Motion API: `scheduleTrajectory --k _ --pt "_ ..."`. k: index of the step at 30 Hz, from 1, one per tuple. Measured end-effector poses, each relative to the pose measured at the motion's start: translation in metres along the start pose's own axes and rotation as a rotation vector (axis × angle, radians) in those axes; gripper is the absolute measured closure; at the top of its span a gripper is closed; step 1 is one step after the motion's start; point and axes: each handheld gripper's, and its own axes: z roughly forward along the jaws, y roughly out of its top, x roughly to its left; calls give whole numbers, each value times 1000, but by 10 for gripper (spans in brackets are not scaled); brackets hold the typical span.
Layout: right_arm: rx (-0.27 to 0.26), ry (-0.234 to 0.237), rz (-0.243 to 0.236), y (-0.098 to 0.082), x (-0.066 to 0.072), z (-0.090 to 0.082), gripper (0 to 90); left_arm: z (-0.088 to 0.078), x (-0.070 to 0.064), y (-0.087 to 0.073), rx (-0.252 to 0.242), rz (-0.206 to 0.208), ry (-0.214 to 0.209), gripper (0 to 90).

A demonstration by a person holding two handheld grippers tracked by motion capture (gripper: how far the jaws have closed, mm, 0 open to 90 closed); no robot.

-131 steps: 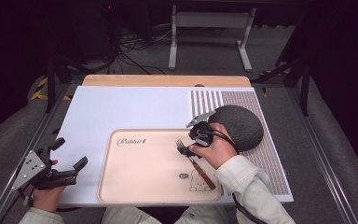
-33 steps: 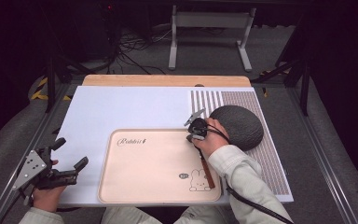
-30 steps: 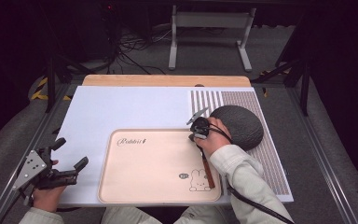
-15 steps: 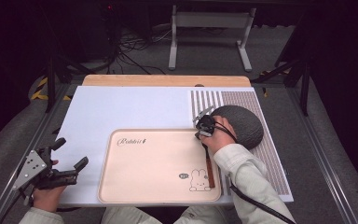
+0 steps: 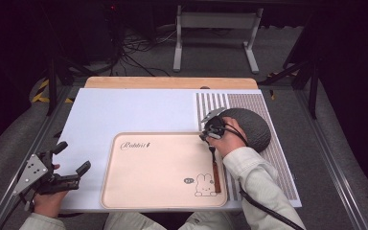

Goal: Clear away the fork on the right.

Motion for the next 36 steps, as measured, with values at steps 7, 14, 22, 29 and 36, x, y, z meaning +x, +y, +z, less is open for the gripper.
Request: scheduleTrajectory --k 7,14,22,29,36 --pt "-164 2 15 0 -3 -23 392 -1 0 0 0 0 2 1" --pt "-293 -13 -31 -6 -4 -59 238 -1 -1 0 1 0 4 1" --pt "-413 -31 -37 -22 -6 -89 139 0 -1 0 0 1 4 1" --pt "-483 -43 -21 -38 -9 -105 117 0 -1 1 1 1 4 1" --pt "-587 -77 3 -64 -15 -123 91 1 -2 1 0 3 3 1"
